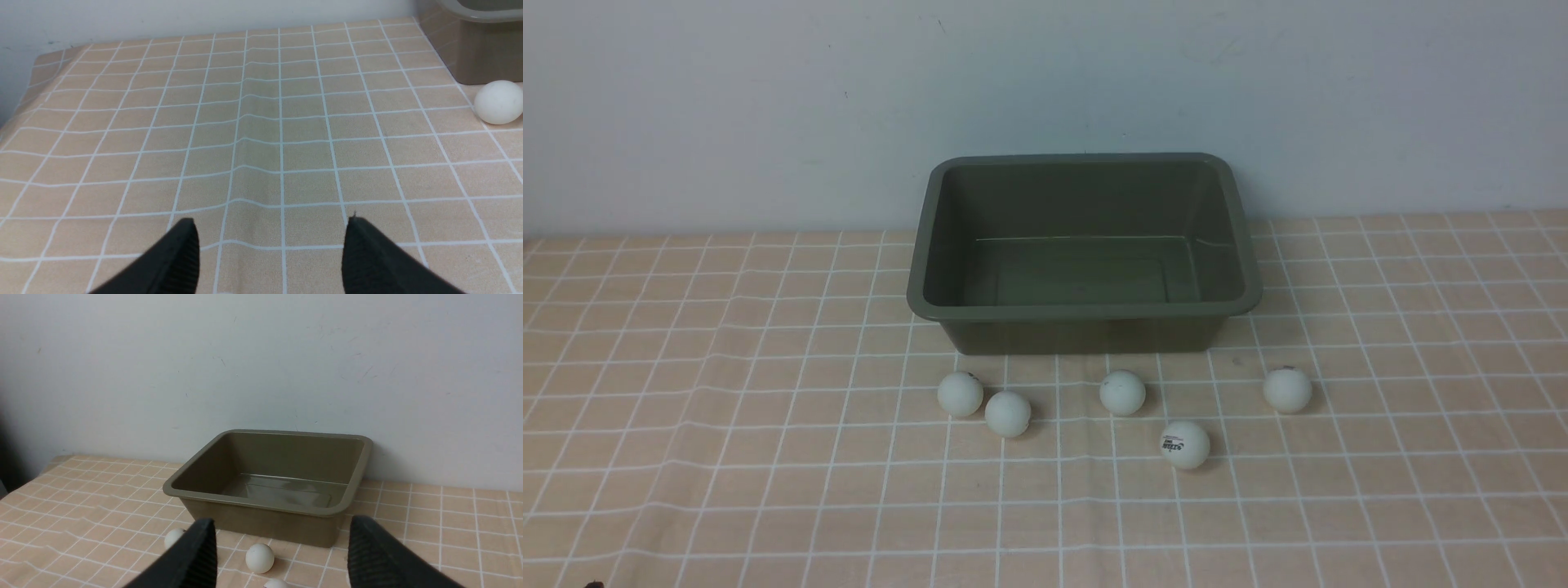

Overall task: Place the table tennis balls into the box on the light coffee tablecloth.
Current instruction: 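Reach for and grasp a ping pong ball on the table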

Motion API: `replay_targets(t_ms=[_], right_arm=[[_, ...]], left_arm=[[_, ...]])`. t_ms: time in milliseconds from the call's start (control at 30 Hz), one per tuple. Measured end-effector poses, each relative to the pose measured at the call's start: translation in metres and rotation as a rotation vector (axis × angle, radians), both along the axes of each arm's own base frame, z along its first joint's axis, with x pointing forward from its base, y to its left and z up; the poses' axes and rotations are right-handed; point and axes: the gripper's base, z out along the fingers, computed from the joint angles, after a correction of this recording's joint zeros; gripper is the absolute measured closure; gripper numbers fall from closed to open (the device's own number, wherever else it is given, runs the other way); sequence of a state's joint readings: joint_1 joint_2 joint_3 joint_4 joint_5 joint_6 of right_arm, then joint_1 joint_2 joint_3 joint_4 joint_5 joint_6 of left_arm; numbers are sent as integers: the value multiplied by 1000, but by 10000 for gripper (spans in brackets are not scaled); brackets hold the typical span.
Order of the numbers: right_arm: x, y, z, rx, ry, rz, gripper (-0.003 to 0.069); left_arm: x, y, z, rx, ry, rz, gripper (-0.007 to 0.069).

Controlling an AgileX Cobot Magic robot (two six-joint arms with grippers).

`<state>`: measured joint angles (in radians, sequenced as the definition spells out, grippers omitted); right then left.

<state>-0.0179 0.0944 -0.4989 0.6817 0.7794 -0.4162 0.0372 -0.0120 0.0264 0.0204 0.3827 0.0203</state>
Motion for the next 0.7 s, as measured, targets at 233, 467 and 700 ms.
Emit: replay_targets(t_ms=[233,467,700], right_arm=[[0,0,0,1,1,1,260],[-1,1,-2,-7,22,15,260],[-2,3,-5,-22,50,34,260]], left_arm=[[1,-4,3,-182,-36,10,232],[2,-10,6,-451,-66,11,232],[3,-13,13,-672,-128,15,232]])
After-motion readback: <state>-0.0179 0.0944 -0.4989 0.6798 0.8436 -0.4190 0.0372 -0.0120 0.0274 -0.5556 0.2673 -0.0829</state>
